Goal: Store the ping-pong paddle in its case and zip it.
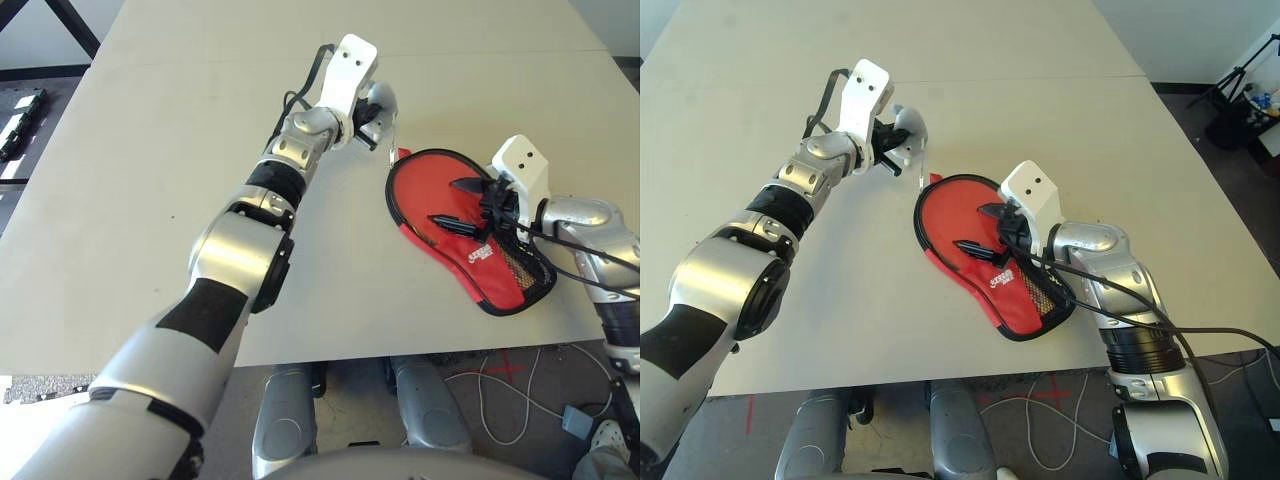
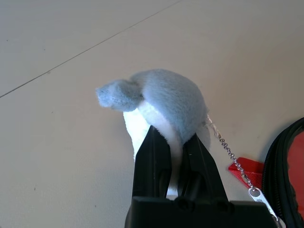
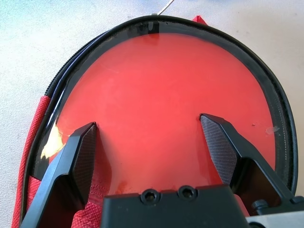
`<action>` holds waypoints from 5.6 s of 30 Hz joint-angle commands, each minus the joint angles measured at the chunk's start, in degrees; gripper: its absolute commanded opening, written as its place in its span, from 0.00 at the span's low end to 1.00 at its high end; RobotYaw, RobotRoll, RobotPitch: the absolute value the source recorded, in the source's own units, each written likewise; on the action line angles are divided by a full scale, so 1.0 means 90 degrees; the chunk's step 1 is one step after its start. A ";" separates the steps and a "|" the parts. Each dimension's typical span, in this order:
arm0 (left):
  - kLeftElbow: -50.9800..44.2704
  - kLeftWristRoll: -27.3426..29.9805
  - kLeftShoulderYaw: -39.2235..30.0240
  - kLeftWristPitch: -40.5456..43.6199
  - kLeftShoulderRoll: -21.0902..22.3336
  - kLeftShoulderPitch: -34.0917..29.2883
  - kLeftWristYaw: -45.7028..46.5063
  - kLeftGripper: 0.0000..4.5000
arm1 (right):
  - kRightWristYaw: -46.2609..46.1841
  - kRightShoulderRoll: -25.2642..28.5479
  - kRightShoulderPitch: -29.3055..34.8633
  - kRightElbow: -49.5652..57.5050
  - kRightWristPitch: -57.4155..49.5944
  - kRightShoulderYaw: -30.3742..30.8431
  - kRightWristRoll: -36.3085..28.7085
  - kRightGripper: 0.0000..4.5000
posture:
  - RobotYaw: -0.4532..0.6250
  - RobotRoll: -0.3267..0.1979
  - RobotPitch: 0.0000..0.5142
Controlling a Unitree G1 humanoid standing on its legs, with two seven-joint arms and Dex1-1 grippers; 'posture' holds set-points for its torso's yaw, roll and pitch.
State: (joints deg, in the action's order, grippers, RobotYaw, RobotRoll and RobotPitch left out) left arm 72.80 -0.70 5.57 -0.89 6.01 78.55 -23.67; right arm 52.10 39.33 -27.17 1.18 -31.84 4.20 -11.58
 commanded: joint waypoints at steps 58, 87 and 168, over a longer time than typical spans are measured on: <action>-0.8297 0.0736 0.0808 0.4390 0.1518 -0.3274 -0.3240 1.00 | 0.0005 -0.0250 0.0322 -0.0398 -0.0380 0.0353 0.0074 1.00 | 0.32 0.62 0.56; -0.7561 0.0866 0.1826 0.4150 0.0616 -0.3697 -0.2826 1.00 | 0.1480 0.1316 0.0481 0.0246 -0.1030 -0.0708 -0.1268 1.00 | 0.29 0.62 0.54; -0.6835 0.0248 0.2069 0.4109 -0.0014 -0.3817 -0.1972 1.00 | 0.1814 -0.0180 -0.3808 -0.6068 0.2786 0.0207 0.1074 0.12 | 0.29 0.62 0.56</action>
State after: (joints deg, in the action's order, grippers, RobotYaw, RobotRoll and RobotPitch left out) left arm 11.10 1.75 22.99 34.73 5.95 45.85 -41.14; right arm 70.22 37.73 -61.11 -51.48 -7.69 6.57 -3.28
